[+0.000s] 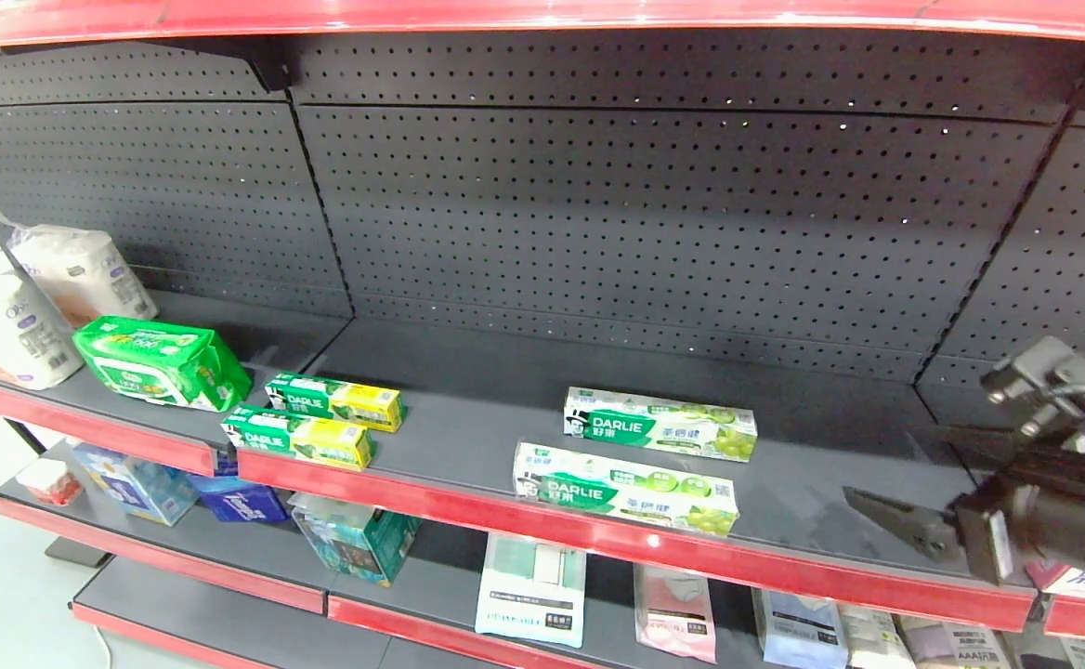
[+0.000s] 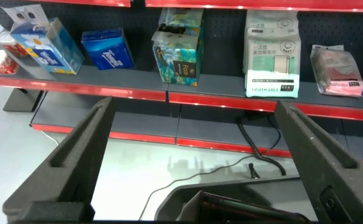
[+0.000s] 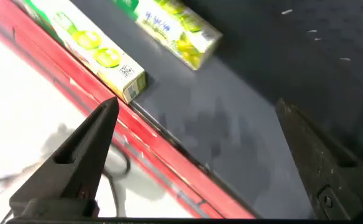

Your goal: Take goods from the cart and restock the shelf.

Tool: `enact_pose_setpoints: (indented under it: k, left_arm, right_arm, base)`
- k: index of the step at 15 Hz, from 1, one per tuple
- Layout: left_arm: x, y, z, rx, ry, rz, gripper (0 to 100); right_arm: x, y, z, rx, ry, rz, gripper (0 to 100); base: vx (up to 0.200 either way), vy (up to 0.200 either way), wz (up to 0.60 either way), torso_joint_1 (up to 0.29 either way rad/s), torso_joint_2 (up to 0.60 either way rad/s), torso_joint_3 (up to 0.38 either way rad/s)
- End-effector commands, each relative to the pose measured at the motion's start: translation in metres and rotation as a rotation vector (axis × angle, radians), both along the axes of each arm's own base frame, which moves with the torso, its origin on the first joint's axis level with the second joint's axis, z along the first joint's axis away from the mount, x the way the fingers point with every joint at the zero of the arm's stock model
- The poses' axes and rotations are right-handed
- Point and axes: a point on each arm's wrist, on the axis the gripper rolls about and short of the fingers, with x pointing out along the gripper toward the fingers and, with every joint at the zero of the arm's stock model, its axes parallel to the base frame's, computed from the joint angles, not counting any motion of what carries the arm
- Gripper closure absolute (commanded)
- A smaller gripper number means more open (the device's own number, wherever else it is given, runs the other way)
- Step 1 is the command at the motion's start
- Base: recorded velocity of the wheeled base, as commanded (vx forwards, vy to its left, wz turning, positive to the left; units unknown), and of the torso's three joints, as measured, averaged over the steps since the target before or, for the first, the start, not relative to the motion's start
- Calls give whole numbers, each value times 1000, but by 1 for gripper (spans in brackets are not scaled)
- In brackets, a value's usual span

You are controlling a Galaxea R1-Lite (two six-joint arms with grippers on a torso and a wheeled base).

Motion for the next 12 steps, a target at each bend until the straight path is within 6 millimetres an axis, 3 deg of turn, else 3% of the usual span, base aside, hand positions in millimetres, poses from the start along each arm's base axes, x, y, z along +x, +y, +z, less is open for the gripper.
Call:
enact_pose_setpoints:
  k: [1, 2, 5, 7, 10, 12]
  left_arm:
    - [1, 0, 1, 4, 9, 0, 0]
    - [0, 0, 0, 0, 0, 1, 0]
    - [-2, 1, -1, -6, -19, 1, 0]
    - [-1, 0, -1, -5, -16, 1, 0]
    - [-1, 0, -1, -11, -16, 3, 0]
    - [2, -1, 2, -61, -39, 20, 0]
  right_arm:
    - [-65, -22, -10, 62, -136, -39, 0]
    - [-89, -30, -16, 91, -201, -50, 0]
    - [-129, -46, -34, 158, -354, -179, 0]
    - [-142, -50, -44, 169, -373, -260, 0]
    - [-171, -53, -84, 173, -378, -342, 0]
    - [-169, -53, -92, 250, -361, -354, 0]
  base:
    - [0, 0, 0, 0, 0, 0]
    - [0, 0, 0, 0, 0, 0]
    - [0, 0, 0, 0, 0, 0]
    - [0, 0, 0, 0, 0, 0]
    - [0, 0, 0, 0, 0, 0]
    - [0, 0, 0, 0, 0, 0]
